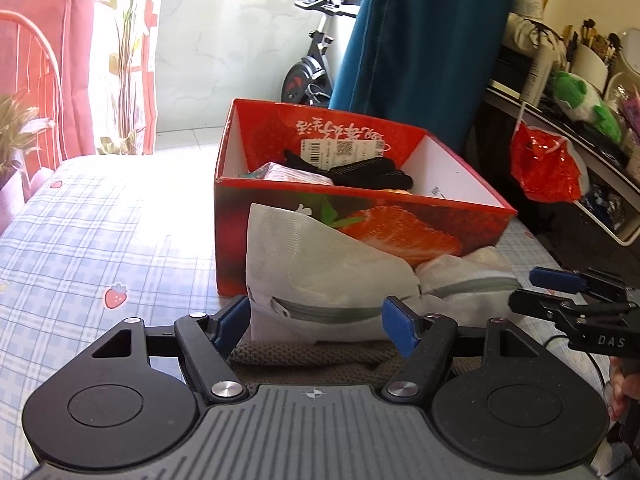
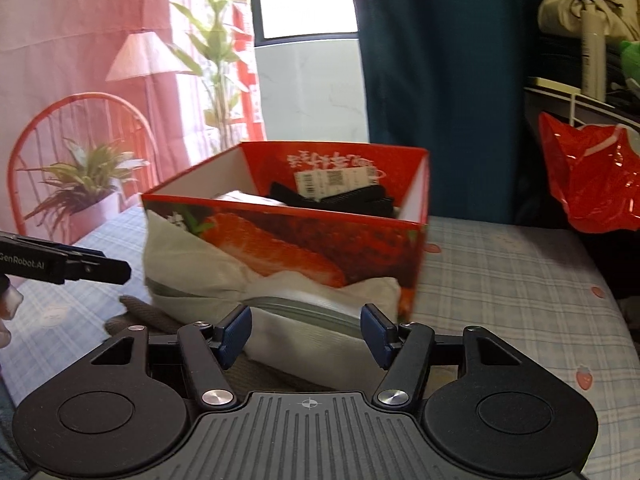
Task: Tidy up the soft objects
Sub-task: 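Withdraw both grippers and reach toward the white zippered pouch, then close the left gripper on the white pouch while the right gripper grips it too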
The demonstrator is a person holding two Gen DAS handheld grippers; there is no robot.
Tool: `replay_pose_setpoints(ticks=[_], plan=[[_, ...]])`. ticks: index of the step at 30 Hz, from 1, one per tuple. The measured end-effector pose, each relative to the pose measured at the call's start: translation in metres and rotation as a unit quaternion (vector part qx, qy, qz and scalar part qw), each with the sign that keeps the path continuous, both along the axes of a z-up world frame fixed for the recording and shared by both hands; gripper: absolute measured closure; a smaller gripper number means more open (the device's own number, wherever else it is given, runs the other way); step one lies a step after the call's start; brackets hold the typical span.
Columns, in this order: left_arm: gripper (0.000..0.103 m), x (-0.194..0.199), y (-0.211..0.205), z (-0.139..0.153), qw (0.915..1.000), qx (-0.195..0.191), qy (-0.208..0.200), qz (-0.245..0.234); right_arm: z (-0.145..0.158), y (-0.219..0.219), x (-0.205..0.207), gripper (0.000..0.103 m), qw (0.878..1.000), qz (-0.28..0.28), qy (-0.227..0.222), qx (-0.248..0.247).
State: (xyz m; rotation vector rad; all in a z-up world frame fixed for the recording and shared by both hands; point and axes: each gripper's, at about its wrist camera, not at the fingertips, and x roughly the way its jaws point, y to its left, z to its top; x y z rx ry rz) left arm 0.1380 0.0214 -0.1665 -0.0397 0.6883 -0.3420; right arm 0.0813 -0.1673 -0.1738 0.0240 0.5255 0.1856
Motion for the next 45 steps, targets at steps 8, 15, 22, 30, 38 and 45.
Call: replay_pose_setpoints(ticks=[8, 15, 22, 30, 38, 45], plan=[[0.025, 0.027, -0.009, -0.017, 0.9998, 0.001, 0.017, 0.006, -0.017, -0.017, 0.016, 0.036, 0.999, -0.03, 0.008, 0.011], [0.019, 0.038, -0.015, -0.031, 0.999, -0.031, 0.033, -0.006, -0.032, -0.017, 0.03, 0.036, 0.999, -0.026, 0.026, 0.031], [0.02, 0.05, -0.026, -0.043, 0.9983, -0.029, 0.043, -0.027, -0.046, -0.008, 0.04, 0.037, 0.998, -0.007, 0.043, 0.041], [0.043, 0.053, -0.033, -0.052, 0.9975, -0.038, 0.046, -0.037, -0.049, -0.007, 0.048, 0.047, 0.997, -0.001, 0.043, 0.057], [0.066, 0.044, -0.037, -0.048, 0.9977, -0.043, 0.036, -0.037, -0.05, -0.003, 0.045, 0.062, 0.997, 0.009, 0.038, 0.061], [0.086, 0.021, -0.038, -0.031, 0.9981, -0.046, -0.003, -0.04, -0.041, -0.003, 0.032, 0.067, 0.997, 0.008, 0.023, 0.072]])
